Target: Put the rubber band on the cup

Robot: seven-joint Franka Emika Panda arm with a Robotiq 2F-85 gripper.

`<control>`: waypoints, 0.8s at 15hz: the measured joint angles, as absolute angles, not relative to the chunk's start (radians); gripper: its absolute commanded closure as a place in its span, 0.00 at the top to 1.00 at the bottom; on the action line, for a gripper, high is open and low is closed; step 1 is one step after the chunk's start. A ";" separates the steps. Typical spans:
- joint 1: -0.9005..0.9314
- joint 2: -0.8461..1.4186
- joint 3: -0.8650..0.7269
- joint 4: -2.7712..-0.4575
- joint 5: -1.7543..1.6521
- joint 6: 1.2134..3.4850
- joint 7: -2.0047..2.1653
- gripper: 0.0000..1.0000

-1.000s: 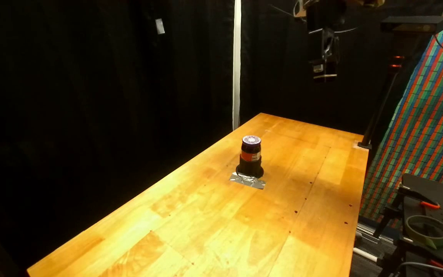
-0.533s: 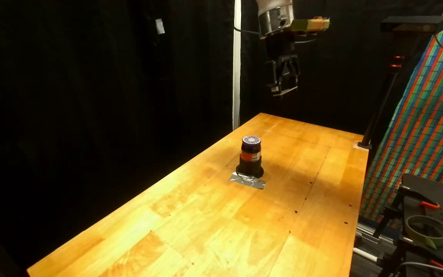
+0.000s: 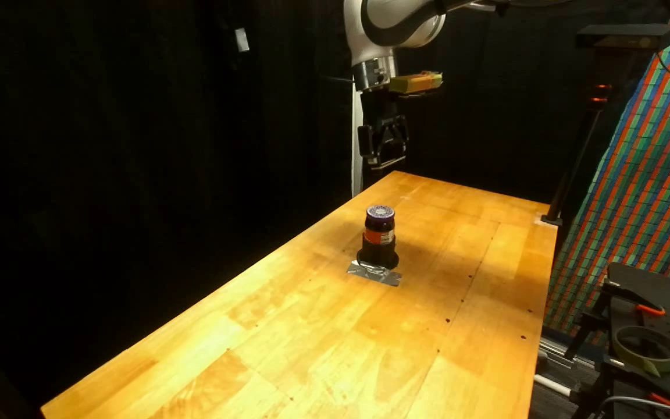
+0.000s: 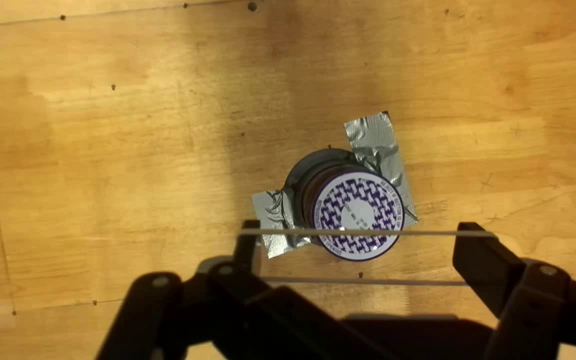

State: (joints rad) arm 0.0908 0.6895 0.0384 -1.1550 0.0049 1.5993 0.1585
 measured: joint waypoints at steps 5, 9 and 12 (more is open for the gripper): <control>0.085 0.862 0.040 -0.952 0.010 1.562 0.103 1.00; 0.080 0.965 0.045 -0.842 0.027 1.515 0.064 1.00; 0.073 1.023 0.046 -0.797 0.030 1.512 0.044 1.00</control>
